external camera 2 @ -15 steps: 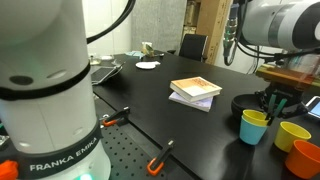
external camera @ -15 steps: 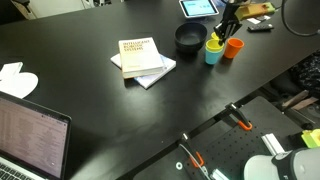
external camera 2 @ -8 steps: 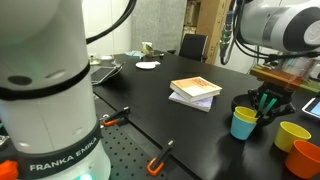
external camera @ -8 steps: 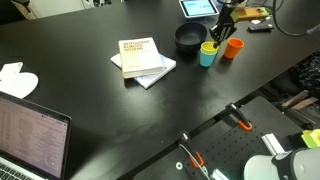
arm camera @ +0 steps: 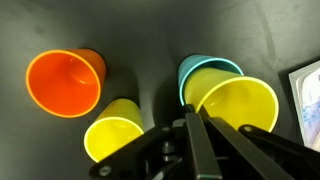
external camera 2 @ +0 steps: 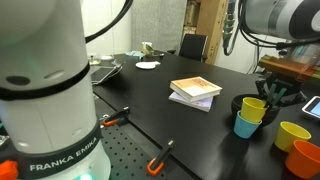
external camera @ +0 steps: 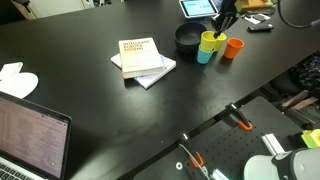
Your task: Separate the cups
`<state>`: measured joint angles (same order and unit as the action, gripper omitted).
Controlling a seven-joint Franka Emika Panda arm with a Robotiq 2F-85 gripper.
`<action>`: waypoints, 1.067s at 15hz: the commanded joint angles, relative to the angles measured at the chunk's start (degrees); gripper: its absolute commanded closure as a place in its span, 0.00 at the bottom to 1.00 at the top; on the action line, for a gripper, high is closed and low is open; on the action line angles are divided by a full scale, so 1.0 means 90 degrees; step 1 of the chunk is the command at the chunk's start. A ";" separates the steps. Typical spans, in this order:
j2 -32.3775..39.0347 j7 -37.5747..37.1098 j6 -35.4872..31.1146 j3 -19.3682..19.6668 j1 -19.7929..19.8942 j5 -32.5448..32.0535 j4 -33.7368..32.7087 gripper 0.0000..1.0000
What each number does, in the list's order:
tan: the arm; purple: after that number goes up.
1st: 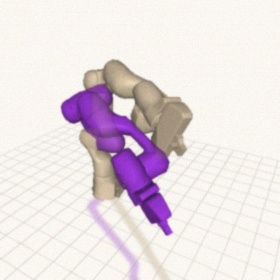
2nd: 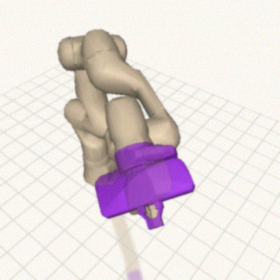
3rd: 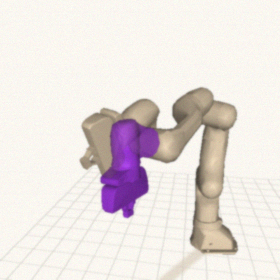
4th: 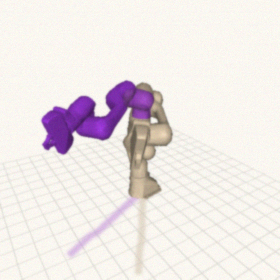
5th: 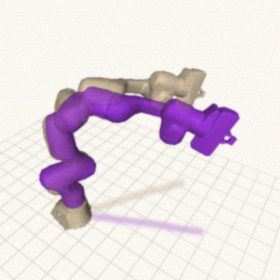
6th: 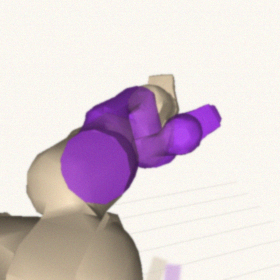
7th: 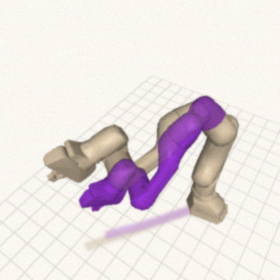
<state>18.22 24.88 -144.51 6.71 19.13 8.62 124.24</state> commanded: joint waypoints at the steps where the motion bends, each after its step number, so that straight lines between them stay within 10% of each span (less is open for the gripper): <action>1: -0.0340 0.0150 -0.0095 -0.0003 0.0029 0.0000 0.0136 0.95; 16: -0.0866 -0.0042 0.0378 0.0743 -0.0001 -0.1256 0.0343 0.95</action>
<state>11.18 24.99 -140.93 12.36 19.13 -0.78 125.67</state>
